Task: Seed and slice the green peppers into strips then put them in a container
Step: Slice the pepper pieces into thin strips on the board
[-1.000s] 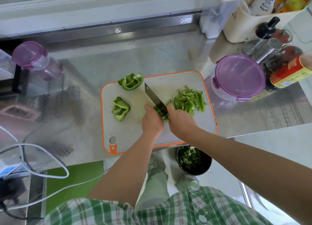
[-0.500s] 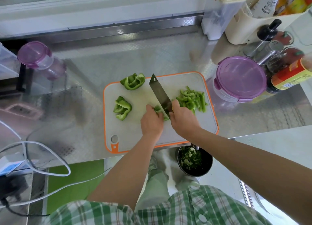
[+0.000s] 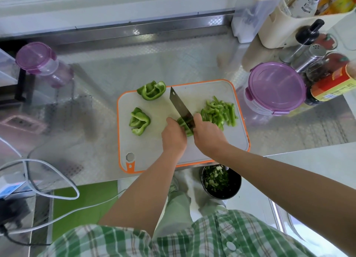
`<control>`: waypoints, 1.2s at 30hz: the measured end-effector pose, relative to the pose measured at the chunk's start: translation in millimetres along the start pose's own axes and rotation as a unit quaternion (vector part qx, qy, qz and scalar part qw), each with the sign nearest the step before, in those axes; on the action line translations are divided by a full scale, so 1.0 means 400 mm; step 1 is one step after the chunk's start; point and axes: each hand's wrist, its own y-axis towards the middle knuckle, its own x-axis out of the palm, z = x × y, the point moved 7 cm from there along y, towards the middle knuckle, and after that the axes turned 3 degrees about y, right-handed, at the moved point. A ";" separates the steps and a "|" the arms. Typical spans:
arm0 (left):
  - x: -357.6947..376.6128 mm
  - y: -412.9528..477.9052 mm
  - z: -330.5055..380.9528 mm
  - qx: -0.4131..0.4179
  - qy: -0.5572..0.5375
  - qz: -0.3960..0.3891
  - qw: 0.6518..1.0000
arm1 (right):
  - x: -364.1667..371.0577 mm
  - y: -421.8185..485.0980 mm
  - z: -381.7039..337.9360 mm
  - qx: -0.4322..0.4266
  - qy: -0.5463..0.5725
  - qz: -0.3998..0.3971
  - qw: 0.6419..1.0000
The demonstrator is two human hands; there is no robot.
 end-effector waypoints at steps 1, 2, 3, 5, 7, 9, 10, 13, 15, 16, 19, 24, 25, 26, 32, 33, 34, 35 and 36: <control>0.001 0.001 0.001 0.000 -0.002 0.000 1.000 | 0.003 0.000 0.005 0.001 -0.001 -0.003 1.000; 0.001 0.001 0.001 0.001 -0.004 0.001 1.000 | 0.005 -0.001 0.007 0.000 -0.001 -0.004 1.000; 0.000 0.002 0.001 0.002 -0.003 0.002 1.000 | 0.006 -0.001 0.008 -0.002 0.002 -0.003 1.000; -0.001 0.002 0.000 0.004 0.003 0.003 1.000 | 0.007 -0.005 0.008 -0.007 0.006 0.002 1.000; 0.000 0.003 0.001 0.005 0.006 0.003 1.000 | 0.007 -0.006 0.006 -0.007 0.007 0.001 1.000; 0.000 0.004 0.002 0.006 0.008 0.004 1.000 | 0.009 -0.003 0.005 -0.002 0.004 -0.004 1.000; 0.000 0.004 0.002 0.007 0.010 0.003 1.000 | 0.011 -0.003 0.004 0.001 0.003 -0.009 1.000; 0.002 0.001 0.004 0.017 0.010 -0.002 1.000 | 0.012 0.002 0.001 0.012 0.004 -0.022 1.000; 0.001 -0.002 0.006 0.022 0.012 -0.002 1.000 | 0.014 0.006 -0.002 0.021 0.005 -0.027 0.999; 0.000 -0.002 0.007 0.022 0.010 -0.002 1.000 | 0.016 0.008 -0.004 0.024 0.006 -0.030 0.999; -0.001 -0.004 0.007 0.024 -0.001 0.004 1.000 | 0.032 0.018 -0.010 0.030 -0.005 -0.029 0.999; -0.017 -0.014 0.007 0.098 0.018 0.014 0.995 | 0.039 0.024 0.003 0.033 0.007 -0.003 0.999; -0.023 -0.018 0.003 0.117 0.025 0.022 0.993 | 0.038 0.022 0.011 0.040 0.027 0.003 0.999; -0.031 -0.021 -0.001 0.135 0.028 0.034 0.990 | 0.034 0.021 0.019 0.047 0.049 0.009 0.998; -0.053 -0.019 -0.019 0.144 -0.003 0.064 0.988 | 0.002 0.017 0.028 0.010 0.081 0.022 0.996; -0.054 -0.015 -0.017 0.135 -0.009 0.068 0.988 | -0.005 0.014 0.027 0.003 0.086 0.026 0.996; -0.054 -0.013 -0.015 0.126 -0.016 0.069 0.989 | -0.010 0.008 0.024 -0.001 0.087 0.027 0.996; -0.051 -0.012 -0.013 0.119 -0.022 0.068 0.990 | -0.013 0.003 0.021 -0.003 0.083 0.023 0.996; -0.048 -0.012 -0.012 0.113 -0.027 0.067 0.991 | -0.009 -0.001 0.014 -0.005 0.074 0.015 0.997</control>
